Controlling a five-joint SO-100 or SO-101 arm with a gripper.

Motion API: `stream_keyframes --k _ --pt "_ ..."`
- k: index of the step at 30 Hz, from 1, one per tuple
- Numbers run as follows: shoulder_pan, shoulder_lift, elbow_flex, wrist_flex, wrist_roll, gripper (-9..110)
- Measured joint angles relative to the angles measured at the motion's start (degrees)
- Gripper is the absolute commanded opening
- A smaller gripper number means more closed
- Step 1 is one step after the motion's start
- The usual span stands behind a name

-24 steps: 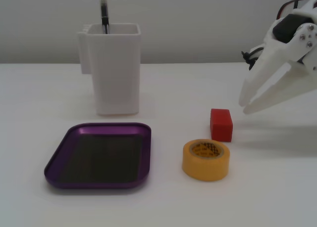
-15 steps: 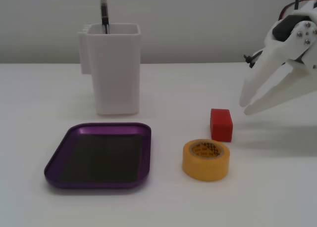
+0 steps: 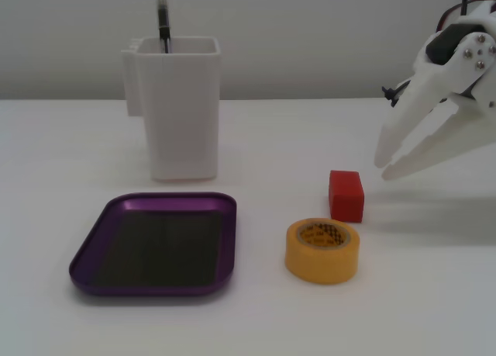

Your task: Pick up the red cube and place it in the box.

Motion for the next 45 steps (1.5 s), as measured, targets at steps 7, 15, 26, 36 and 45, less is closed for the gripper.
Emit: stream_keyframes --k 7,15,26,36,45 --pt "6.1 0.0 -7.8 0.0 0.0 3" --pt "8.1 -10.5 -16.5 0.0 0.0 3" --pt "7.9 -54.0 -42.8 2.5 -5.0 22" --pt "8.1 -75.4 -52.3 3.6 -6.3 24" --pt "8.1 -79.7 -52.4 3.6 -6.5 24"
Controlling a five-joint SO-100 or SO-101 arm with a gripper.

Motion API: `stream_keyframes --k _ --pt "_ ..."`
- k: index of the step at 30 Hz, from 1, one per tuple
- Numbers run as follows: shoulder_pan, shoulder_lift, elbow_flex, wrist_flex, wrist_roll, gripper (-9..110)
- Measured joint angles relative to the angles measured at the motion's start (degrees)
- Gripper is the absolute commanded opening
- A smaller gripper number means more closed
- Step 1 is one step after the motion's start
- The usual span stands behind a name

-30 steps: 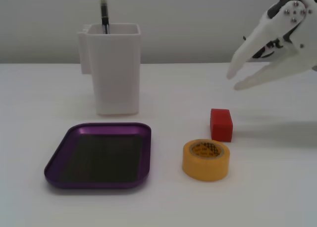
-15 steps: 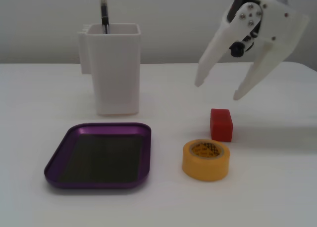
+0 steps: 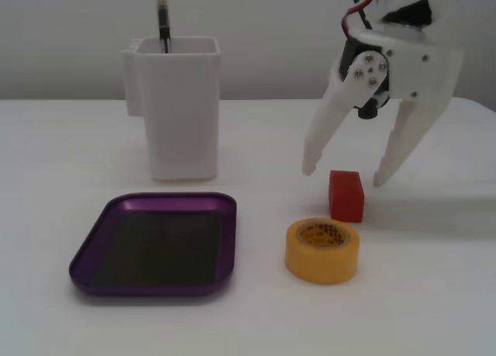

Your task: Pick up the red cube and place it in the box.

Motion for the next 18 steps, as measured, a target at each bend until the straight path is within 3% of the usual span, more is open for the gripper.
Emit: stream_keyframes --k 8,11,14,18 --pt "2.3 -6.1 2.5 -6.2 -0.1 23" --pt "3.8 -7.3 2.3 -7.0 -0.1 16" --pt "3.5 -7.6 2.3 -7.3 0.0 0" --pt "3.7 -7.6 2.2 -7.3 0.1 0"
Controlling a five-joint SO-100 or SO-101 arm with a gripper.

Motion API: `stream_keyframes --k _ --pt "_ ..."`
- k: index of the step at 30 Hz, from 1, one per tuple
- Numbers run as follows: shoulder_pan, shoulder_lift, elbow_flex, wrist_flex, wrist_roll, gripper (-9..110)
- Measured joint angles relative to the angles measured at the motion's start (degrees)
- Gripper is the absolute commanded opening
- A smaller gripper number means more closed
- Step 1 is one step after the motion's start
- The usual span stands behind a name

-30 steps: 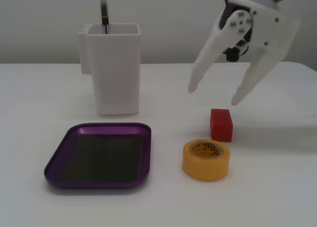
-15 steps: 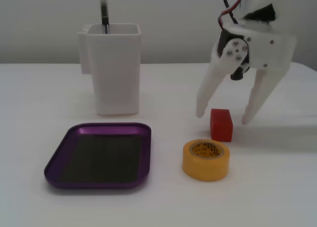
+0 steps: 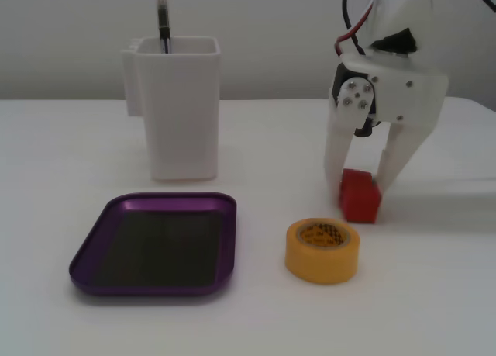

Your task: Pick up the red cube and place it in the box.

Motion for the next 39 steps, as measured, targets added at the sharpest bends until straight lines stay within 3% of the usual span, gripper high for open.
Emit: stream_keyframes --k 9,21,30,39 --pt "-0.9 5.4 0.3 0.6 0.1 -1" --pt "-15.4 24.3 -5.5 1.7 0.1 -1" --pt "-14.8 9.0 -15.0 -8.5 1.2 -1" --pt "-14.4 -12.5 -31.0 -9.4 3.6 -1"
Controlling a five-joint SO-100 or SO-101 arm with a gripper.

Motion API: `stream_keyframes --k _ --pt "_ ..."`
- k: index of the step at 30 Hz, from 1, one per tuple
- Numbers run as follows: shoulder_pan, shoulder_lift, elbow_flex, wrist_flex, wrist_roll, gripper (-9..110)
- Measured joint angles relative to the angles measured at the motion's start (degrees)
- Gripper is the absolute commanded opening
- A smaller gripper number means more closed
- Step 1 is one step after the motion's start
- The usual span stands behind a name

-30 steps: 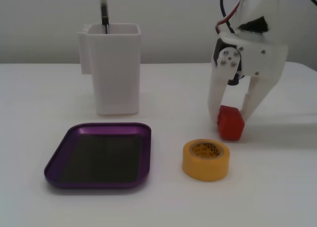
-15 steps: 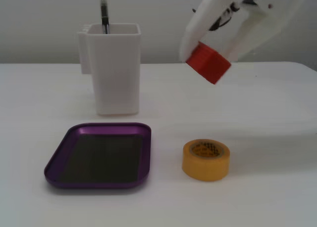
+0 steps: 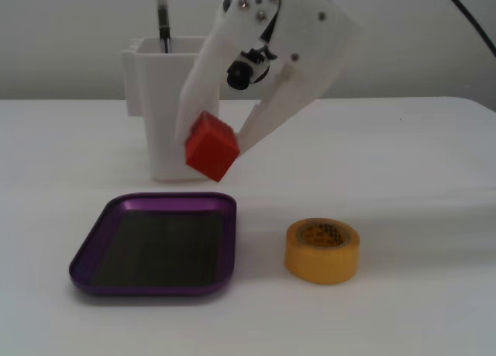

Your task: Pick up the red cube and place it in the box.

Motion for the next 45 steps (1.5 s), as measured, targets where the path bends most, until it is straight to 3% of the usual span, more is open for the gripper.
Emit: stream_keyframes --k 10,37,45 --pt "9.0 -12.1 -5.2 -0.2 -0.1 -1" --pt "4.1 -12.7 -5.2 -0.4 0.0 0" --pt "4.3 -12.8 -5.2 -0.4 0.0 14"
